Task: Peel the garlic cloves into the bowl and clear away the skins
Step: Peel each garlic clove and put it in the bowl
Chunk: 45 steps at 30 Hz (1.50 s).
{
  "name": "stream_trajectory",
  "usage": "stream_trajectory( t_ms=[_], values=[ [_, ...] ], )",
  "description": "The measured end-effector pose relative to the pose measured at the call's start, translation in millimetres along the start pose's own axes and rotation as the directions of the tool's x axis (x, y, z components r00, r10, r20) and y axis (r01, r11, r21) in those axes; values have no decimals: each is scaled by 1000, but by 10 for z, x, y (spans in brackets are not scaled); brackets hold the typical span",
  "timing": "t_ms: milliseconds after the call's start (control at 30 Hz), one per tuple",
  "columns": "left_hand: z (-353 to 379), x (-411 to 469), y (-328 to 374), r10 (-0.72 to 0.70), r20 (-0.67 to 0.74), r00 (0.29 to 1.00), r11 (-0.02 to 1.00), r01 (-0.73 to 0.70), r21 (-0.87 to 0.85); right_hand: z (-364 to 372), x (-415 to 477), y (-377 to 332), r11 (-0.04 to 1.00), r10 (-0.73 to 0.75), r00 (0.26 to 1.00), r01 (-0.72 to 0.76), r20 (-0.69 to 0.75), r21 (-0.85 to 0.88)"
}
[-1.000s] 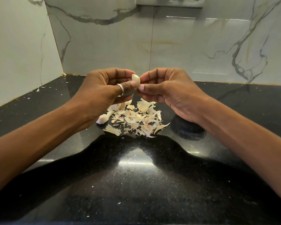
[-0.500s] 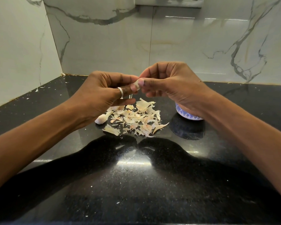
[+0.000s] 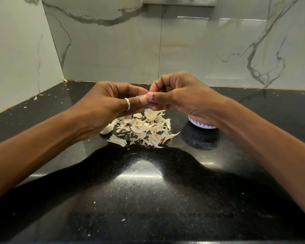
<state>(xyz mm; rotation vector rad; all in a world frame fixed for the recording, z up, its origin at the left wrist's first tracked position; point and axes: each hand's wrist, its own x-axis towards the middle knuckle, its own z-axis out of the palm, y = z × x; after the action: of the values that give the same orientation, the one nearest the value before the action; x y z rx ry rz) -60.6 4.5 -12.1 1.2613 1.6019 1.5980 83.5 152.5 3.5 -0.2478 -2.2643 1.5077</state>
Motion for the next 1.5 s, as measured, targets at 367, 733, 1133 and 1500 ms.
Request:
stream_trajectory(
  t_ms=[367,733,1133,1500],
  values=[
    [16,-7,-26,-17,-9,1000,1000,18,20,37,-25,4,993,11,998,-3,65,-114],
    [93,16,-67,-53,-86,995,988,40,-151,118,11,40,984,-42,996,28,-73,-176],
    [90,-16,-19,-108,-135,985,991,96,-92,147,13,63,963,-99,984,57,-149,-262],
    [106,0,-3,-91,-99,991,975,69,-211,92,24,66,982,-157,978,140,-136,-129]
  ],
)
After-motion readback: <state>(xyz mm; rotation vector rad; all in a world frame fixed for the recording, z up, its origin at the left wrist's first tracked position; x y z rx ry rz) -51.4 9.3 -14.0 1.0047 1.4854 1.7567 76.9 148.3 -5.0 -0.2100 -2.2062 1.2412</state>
